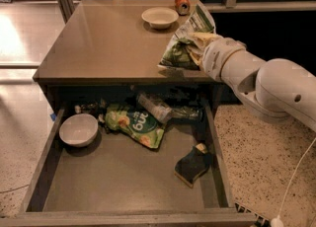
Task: Pick green jalapeno chip bag from top drawer and place on counter
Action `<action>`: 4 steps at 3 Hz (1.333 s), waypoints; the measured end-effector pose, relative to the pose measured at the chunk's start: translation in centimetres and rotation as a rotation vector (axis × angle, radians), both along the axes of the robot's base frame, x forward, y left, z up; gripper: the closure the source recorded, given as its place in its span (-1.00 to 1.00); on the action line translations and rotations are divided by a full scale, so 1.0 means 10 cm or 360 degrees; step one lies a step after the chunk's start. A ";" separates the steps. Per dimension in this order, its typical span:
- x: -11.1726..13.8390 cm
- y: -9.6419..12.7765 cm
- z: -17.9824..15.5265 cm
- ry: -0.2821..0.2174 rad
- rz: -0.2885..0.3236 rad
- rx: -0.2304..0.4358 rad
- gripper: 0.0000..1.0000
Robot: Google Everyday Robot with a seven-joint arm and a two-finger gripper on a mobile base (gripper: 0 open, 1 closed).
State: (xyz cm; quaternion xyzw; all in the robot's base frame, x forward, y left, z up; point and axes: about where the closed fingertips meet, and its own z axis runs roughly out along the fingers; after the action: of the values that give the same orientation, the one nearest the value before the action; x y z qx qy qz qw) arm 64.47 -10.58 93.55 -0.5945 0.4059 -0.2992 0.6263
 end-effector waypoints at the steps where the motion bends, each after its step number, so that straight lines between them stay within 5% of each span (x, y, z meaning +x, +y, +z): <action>1: 0.29 0.29 0.18 -0.0049 0.0092 0.0025 1.00; 3: 0.61 0.92 0.35 -0.0079 0.0275 0.0038 1.00; 4: 0.61 0.92 0.35 -0.0079 0.0275 0.0038 1.00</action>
Offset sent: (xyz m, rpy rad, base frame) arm 0.0740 0.0980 0.0425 0.0249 -0.0596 0.1897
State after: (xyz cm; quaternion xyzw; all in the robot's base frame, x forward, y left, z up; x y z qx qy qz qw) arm 70.61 -1.36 97.07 -0.6122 0.3409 -0.2539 0.6667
